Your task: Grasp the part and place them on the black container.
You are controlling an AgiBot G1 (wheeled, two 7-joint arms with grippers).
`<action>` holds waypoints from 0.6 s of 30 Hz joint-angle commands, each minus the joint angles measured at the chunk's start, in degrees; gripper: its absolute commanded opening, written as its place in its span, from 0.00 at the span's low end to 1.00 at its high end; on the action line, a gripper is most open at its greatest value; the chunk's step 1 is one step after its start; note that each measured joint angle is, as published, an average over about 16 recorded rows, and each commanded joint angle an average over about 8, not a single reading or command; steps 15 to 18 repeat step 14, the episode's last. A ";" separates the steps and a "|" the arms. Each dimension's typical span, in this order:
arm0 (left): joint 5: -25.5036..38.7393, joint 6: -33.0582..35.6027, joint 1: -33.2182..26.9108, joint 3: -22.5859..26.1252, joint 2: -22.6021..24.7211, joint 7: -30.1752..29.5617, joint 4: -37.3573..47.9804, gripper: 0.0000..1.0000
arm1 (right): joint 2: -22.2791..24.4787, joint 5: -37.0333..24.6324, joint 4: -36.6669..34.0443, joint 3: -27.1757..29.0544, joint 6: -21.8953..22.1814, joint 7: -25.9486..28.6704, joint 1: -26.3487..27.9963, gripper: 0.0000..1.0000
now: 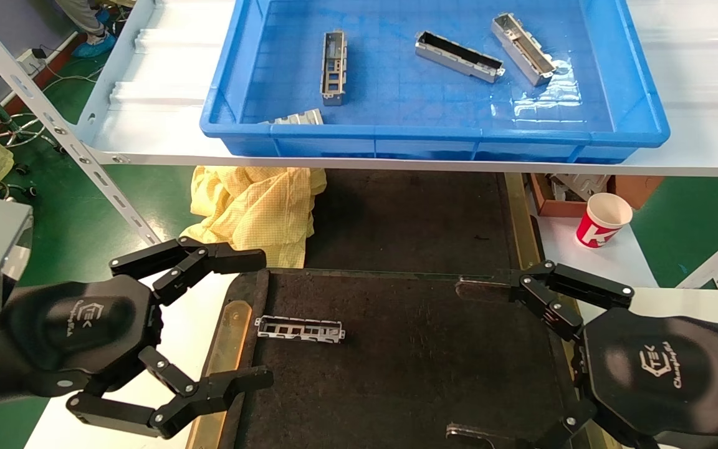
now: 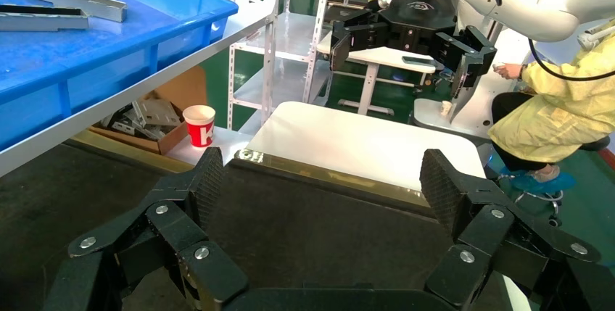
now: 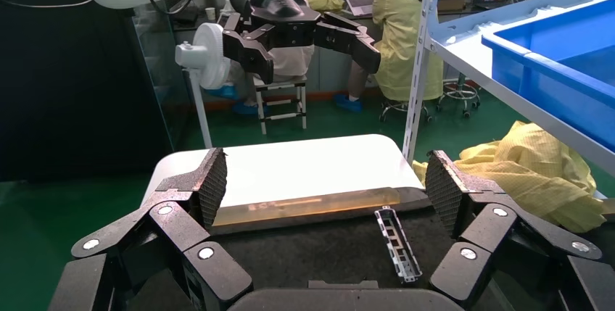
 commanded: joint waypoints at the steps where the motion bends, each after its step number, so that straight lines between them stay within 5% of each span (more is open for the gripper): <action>1: 0.00 0.00 0.00 0.00 0.00 0.00 0.00 1.00 | -0.14 0.00 -0.16 -0.25 0.11 -0.05 0.11 1.00; 18: 0.00 0.00 0.00 0.00 0.00 0.00 0.00 1.00 | -0.54 0.00 -0.62 -0.91 0.39 -0.19 0.41 1.00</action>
